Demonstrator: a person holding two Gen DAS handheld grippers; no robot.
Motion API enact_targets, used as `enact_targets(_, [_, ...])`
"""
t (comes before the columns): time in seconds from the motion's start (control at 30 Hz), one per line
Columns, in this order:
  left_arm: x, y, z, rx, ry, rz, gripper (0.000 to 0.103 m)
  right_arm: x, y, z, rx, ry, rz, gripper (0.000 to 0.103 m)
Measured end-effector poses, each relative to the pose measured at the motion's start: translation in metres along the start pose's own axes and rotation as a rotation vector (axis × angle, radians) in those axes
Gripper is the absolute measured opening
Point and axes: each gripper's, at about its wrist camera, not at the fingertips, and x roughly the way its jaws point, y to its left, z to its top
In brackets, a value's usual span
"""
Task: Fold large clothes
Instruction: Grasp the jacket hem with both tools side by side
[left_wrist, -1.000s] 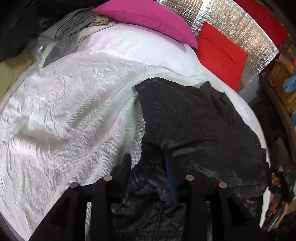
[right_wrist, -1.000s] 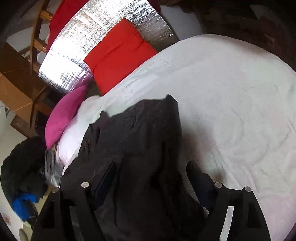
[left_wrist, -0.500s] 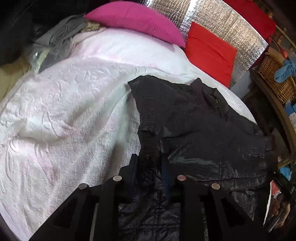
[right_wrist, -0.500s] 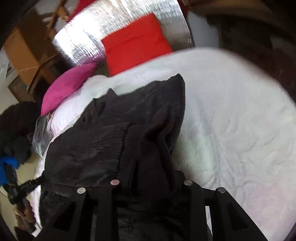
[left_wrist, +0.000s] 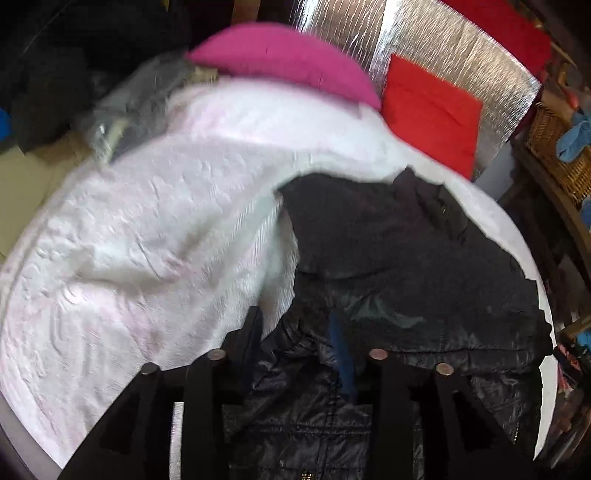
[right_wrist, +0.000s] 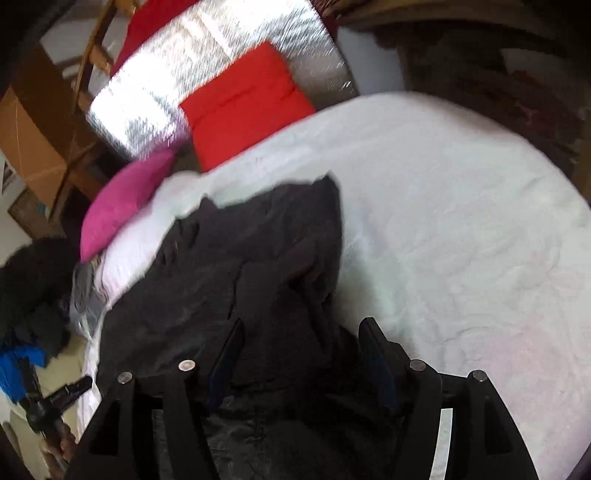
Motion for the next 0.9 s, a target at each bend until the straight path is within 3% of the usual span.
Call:
enact_targets(0.13, [-0.018, -0.019, 0.002, 0.059, -0.074, -0.059, 0.049, -0.033, -0.006, 0.001, 0.040, -0.079, 0.062, 0.068])
enact_targets(0.3, [-0.001, -0.038, -0.002, 0.102, -0.041, -0.089, 0.054, -0.012, -0.010, -0.002, 0.067, -0.023, 0.080, 0.066])
enact_targets(0.4, [0.031, -0.046, -0.004, 0.097, 0.068, -0.062, 0.054, 0.025, -0.001, -0.005, 0.089, 0.047, 0.073, 0.034])
enact_targets(0.43, [0.044, -0.044, -0.007, 0.092, 0.115, -0.036, 0.054, 0.032, 0.003, -0.006, 0.064, 0.053, 0.017, 0.030])
enact_targets(0.5, [0.051, -0.041, -0.008, 0.090, 0.137, -0.012, 0.054, 0.030, 0.010, -0.007, 0.035, 0.032, -0.027, 0.026])
enact_targets(0.6, [0.040, -0.039, -0.004, 0.088, 0.101, -0.025, 0.054, 0.015, 0.017, -0.005, -0.001, -0.025, -0.050, 0.024])
enact_targets(0.73, [0.044, -0.035, -0.003, 0.082, 0.117, 0.020, 0.054, 0.039, 0.004, -0.011, 0.007, 0.089, -0.089, 0.027])
enact_targets(0.8, [0.046, -0.029, -0.003, 0.039, 0.148, 0.000, 0.055, 0.036, 0.002, -0.008, 0.008, 0.080, -0.069, 0.027])
enact_targets(0.9, [0.030, -0.027, -0.001, 0.037, 0.112, -0.021, 0.055, 0.018, 0.004, -0.006, 0.004, 0.041, -0.039, 0.027])
